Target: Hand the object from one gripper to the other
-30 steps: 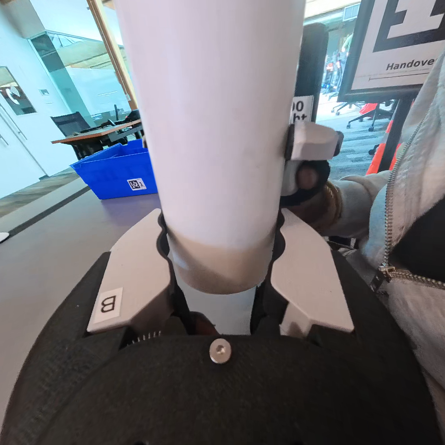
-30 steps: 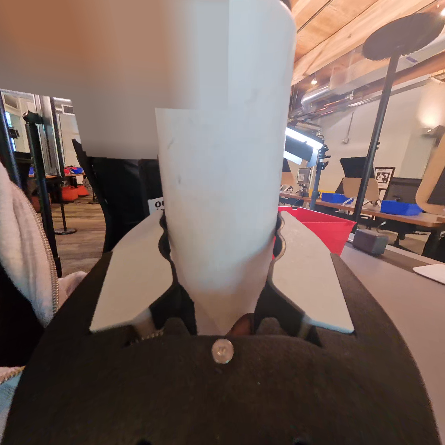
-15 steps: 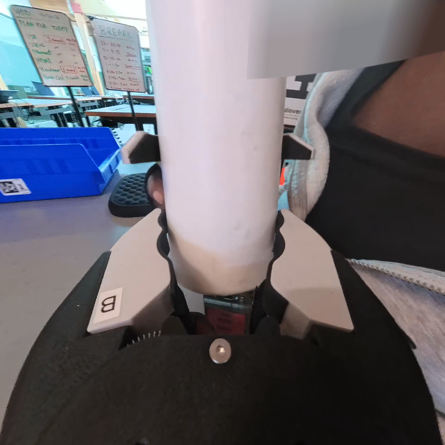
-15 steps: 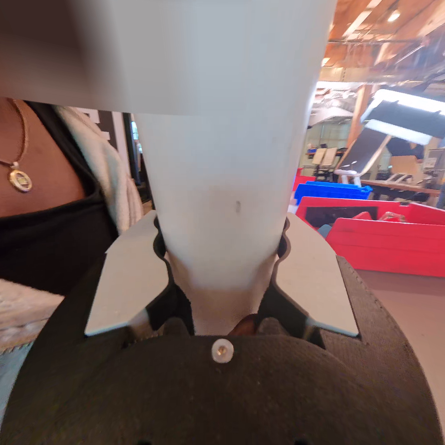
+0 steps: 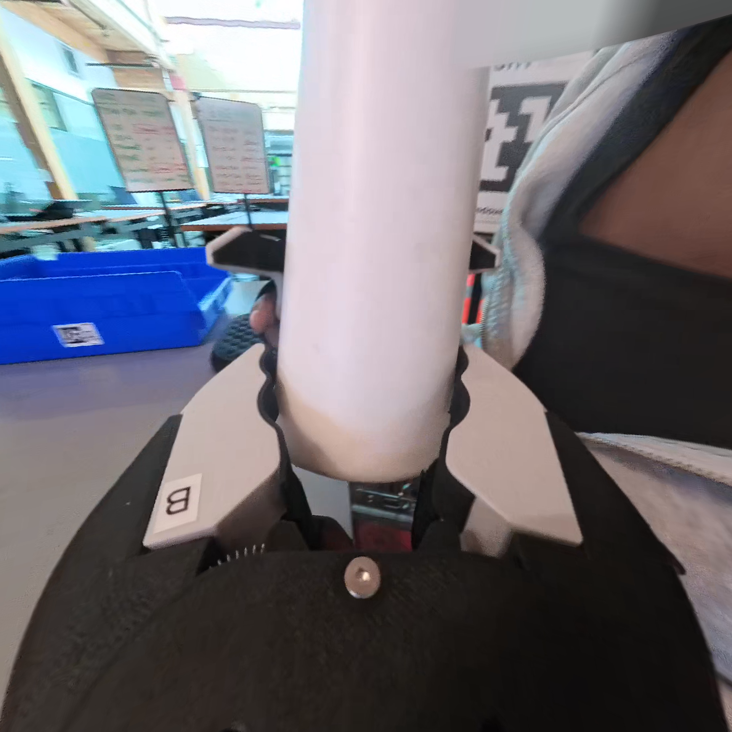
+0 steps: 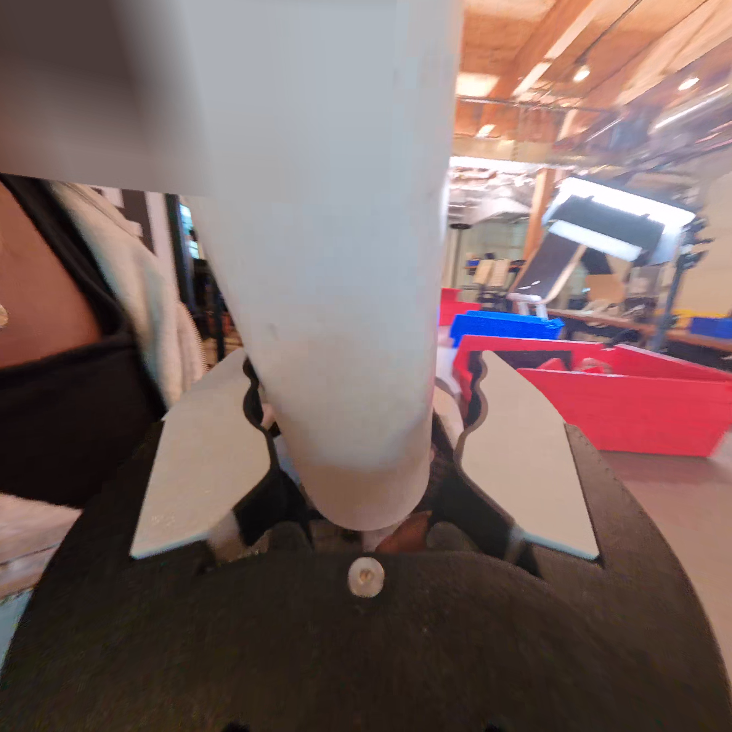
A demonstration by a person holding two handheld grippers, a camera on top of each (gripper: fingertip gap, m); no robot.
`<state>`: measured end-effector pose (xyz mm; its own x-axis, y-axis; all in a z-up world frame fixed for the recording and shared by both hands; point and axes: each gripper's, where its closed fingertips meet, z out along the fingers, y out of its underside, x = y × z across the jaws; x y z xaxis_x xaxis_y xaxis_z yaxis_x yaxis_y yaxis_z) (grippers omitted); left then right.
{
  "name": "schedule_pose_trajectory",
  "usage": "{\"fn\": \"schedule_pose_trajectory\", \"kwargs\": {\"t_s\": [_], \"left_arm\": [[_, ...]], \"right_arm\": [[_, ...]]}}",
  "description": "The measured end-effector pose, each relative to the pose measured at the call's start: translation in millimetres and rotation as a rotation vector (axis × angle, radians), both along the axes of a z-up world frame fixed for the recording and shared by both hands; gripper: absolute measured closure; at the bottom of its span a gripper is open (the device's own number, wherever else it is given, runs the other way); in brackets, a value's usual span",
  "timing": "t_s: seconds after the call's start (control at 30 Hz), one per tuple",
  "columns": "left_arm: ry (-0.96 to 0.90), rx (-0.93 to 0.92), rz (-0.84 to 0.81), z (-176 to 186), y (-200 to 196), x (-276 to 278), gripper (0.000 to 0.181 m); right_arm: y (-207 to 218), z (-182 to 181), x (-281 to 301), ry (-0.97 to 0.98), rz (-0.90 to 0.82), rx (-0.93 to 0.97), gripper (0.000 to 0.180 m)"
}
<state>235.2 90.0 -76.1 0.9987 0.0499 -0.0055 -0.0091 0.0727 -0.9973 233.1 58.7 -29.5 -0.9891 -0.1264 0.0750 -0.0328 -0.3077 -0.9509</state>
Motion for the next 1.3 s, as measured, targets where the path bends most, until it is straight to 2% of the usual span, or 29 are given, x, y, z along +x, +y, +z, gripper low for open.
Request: {"fn": "schedule_pose_trajectory", "kwargs": {"t_s": [0.1, 0.27, 0.37, 0.47, 0.53, 0.67, 0.73, 0.8, 0.87, 0.93, 0.97, 1.0, 1.07, 1.17, 1.3], "left_arm": [[-0.061, -0.04, -0.024, -8, 4, 0, 0.096], [-0.063, -0.064, -0.023, -12, 9, 0, 0.096], [0.03, -0.121, 0.145, -15, 9, -19, 0.092], [0.16, -0.27, 0.286, -27, 10, -31, 0.077], [0.229, -0.312, 0.367, -29, 12, -39, 0.085], [0.255, -0.282, 0.375, -27, 12, -40, 0.087], [0.209, -0.239, 0.298, -23, 12, -31, 0.087], [0.155, -0.157, 0.218, -14, 12, -21, 0.088], [0.103, -0.121, 0.125, -13, 13, -11, 0.088], [0.046, -0.109, 0.026, -16, 17, 0, 0.088], [0.014, -0.1, -0.002, -17, 19, 2, 0.088], [-0.005, -0.095, -0.019, -17, 20, 3, 0.088], [-0.026, -0.116, -0.014, -21, 22, 1, 0.088], [0.02, -0.084, 0.134, -14, 14, -18, 0.094], [0.047, 0.039, 0.249, 10, -5, -32, 0.078]], "right_arm": [[0, -8, 8, -0.041, 0.101, 0.035, 0.076], [-4, -9, 8, -0.022, 0.053, 0.039, 0.08], [-6, -10, -6, -0.021, -0.054, 0.062, 0.08], [-9, -16, -19, 0.016, -0.181, 0.122, 0.08], [-12, -15, -19, 0.017, -0.204, 0.129, 0.08], [-15, -16, -18, 0.017, -0.201, 0.18, 0.079], [-12, -20, -14, 0.048, -0.153, 0.209, 0.08], [-9, -22, -14, 0.075, -0.132, 0.213, 0.067], [-8, -24, -9, 0.073, -0.094, 0.214, 0.063], [-8, -20, -2, 0.067, -0.055, 0.166, 0.074], [-8, -17, 4, 0.075, -0.029, 0.133, 0.086], [-9, -14, 7, 0.064, -0.021, 0.111, 0.088], [-11, -11, 5, 0.017, -0.038, 0.099, 0.09], [-7, -7, -10, 0.042, -0.16, 0.079, 0.091], [7, 9, -27, 0.058, -0.275, 0.024, 0.092]]}}
